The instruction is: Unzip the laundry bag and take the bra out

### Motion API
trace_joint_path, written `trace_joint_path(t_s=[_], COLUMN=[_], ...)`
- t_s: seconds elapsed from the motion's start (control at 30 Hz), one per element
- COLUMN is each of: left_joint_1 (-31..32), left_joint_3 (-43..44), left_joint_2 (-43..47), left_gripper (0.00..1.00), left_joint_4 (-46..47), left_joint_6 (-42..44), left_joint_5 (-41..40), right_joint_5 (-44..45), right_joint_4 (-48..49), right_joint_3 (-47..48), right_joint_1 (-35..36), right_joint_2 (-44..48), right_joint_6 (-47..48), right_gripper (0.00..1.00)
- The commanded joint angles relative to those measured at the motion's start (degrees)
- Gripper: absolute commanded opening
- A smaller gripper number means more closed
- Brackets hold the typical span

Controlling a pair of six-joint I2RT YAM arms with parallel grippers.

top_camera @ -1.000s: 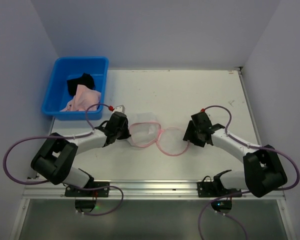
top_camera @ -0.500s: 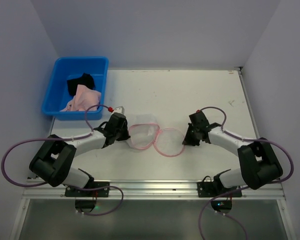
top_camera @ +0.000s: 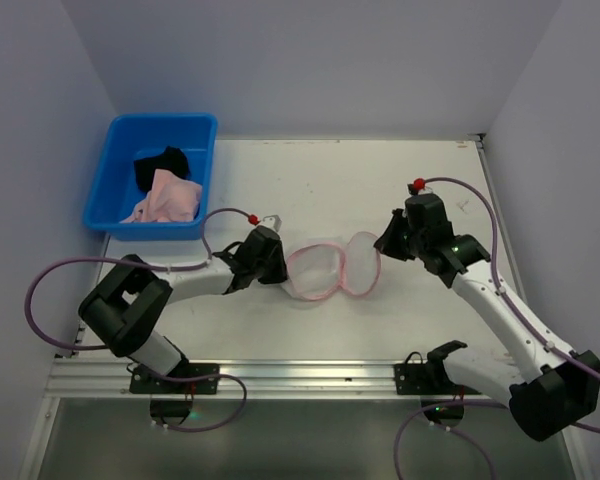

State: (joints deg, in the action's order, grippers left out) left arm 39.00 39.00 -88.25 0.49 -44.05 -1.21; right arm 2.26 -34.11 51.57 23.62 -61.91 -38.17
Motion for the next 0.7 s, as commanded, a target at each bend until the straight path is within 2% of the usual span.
trace_joint_path(t_s=[0.0,0.17,0.33,0.53,0.67], left_joint_1=[3.96,9.32,11.62,12.59,12.5], left_joint_3=[5.01,10.12,12.15,10.22,7.41], left_joint_2=[-3.23,-8.07,-12.03,-14.23,-14.32], left_gripper=[0.0,0.0,0.0,0.0,0.0], left_joint_4=[3.73,6.18,8.47,13.21,17.86], left_joint_6=[-3.49,-5.6,-7.18,-9.38,-10.09], left_joint_5=[2.53,3.67,4.73,6.84,7.54], right_joint_5=[-5.48,-8.59,-10.96,-13.51,-14.21], right_joint_4=[-3.6,-2.82,1.05,11.59,22.91], right_joint_3=[4.14,6.79,6.96,2.67,-1.47], right_joint_1=[0.38,1.6,4.32,5.83,6.35], right_joint_2=[0.91,-2.33,-8.38,-14.72,-20.95], right_joint_6=[3.45,2.49,0.73,-2.95,-5.85], right_gripper=[0.0,0.0,0.0,0.0,0.0])
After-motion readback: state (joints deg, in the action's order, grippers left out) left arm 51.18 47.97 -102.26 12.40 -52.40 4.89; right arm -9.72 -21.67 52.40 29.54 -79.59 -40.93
